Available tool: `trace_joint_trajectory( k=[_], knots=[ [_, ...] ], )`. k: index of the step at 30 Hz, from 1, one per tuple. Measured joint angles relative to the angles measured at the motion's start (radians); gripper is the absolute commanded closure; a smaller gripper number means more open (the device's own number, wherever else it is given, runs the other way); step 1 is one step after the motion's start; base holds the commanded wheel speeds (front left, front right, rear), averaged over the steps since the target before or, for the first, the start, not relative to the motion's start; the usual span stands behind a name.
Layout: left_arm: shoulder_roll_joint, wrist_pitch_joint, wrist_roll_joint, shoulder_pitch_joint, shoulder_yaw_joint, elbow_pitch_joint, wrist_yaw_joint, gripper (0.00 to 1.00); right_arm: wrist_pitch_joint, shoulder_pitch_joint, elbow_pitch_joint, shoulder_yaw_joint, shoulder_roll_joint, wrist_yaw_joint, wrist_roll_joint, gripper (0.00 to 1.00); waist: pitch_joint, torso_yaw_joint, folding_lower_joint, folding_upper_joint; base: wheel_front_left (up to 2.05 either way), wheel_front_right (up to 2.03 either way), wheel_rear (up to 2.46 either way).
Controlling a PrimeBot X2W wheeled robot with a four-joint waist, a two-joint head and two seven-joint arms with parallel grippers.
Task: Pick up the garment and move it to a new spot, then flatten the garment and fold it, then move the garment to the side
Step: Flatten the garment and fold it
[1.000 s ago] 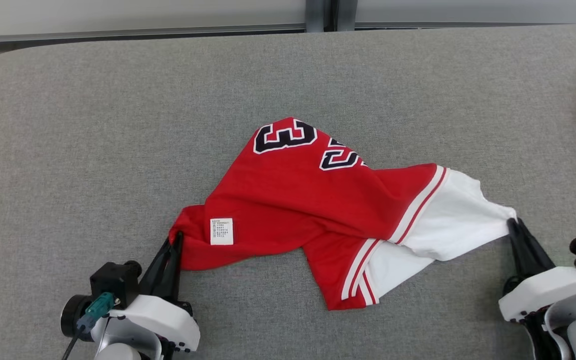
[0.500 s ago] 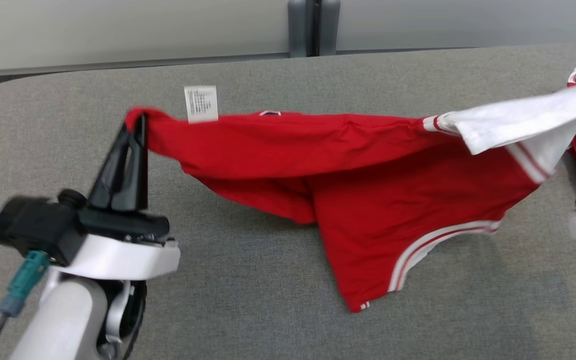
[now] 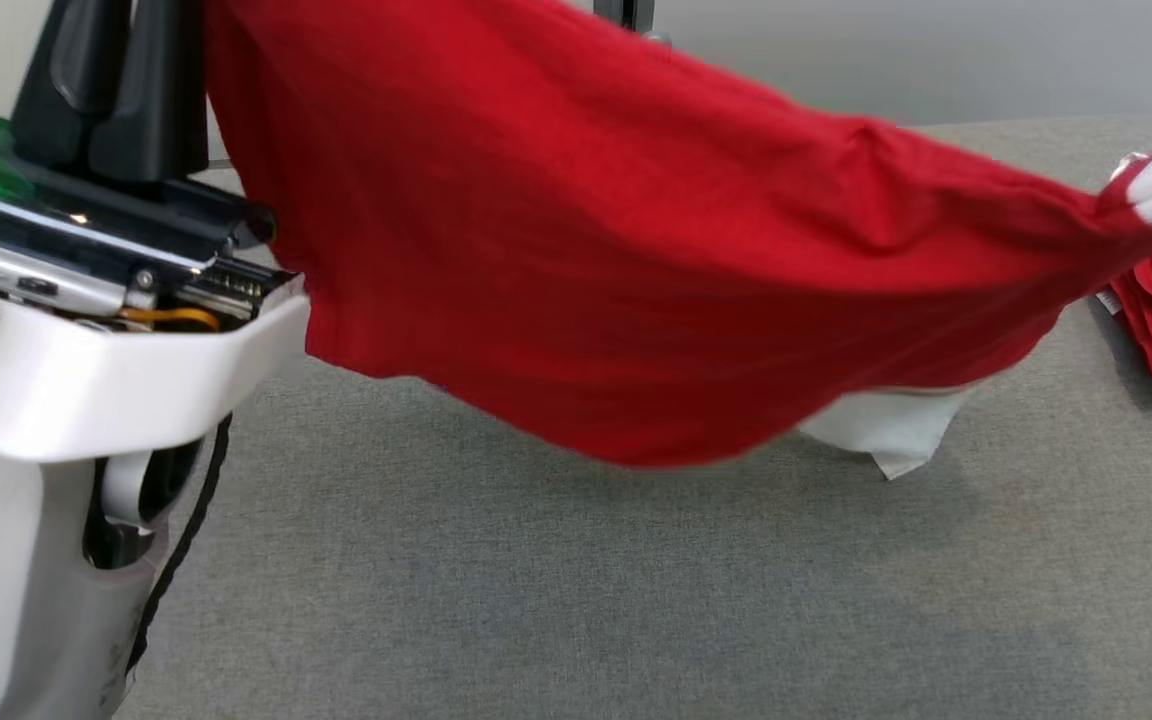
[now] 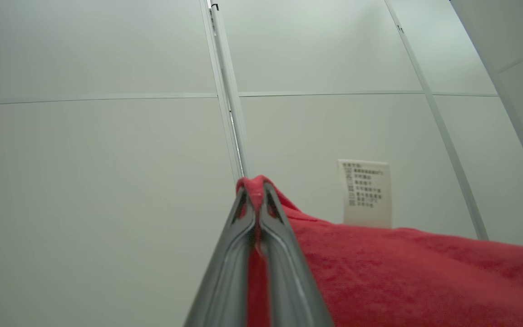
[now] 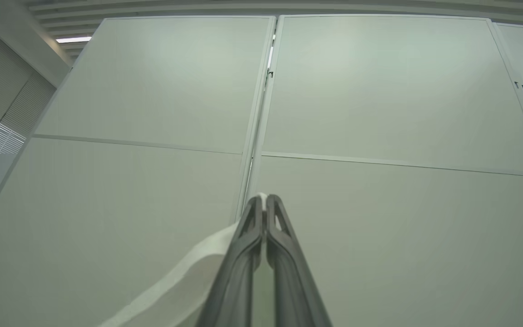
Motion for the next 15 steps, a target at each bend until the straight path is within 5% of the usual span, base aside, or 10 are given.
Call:
trace_joint_trajectory(
  k=[8, 15],
  knots=[
    [-0.011, 0.014, -0.038, -0.069, 0.012, 0.062, -0.009, 1.00, 0.054, -0.115, 0.084, 0.023, -0.016, 0.000, 0.053, 1.00, 0.017, -0.005, 0.0000, 0.0000, 0.00, 0.00, 0.00],
    [-0.044, -0.024, -0.058, -0.251, 0.009, 0.328, -0.055, 1.00, 0.045, -0.330, 0.377, 0.089, -0.030, -0.001, 0.122, 1.00, 0.082, 0.004, 0.0000, 0.0000, 0.00, 0.00, 0.00]
  ],
)
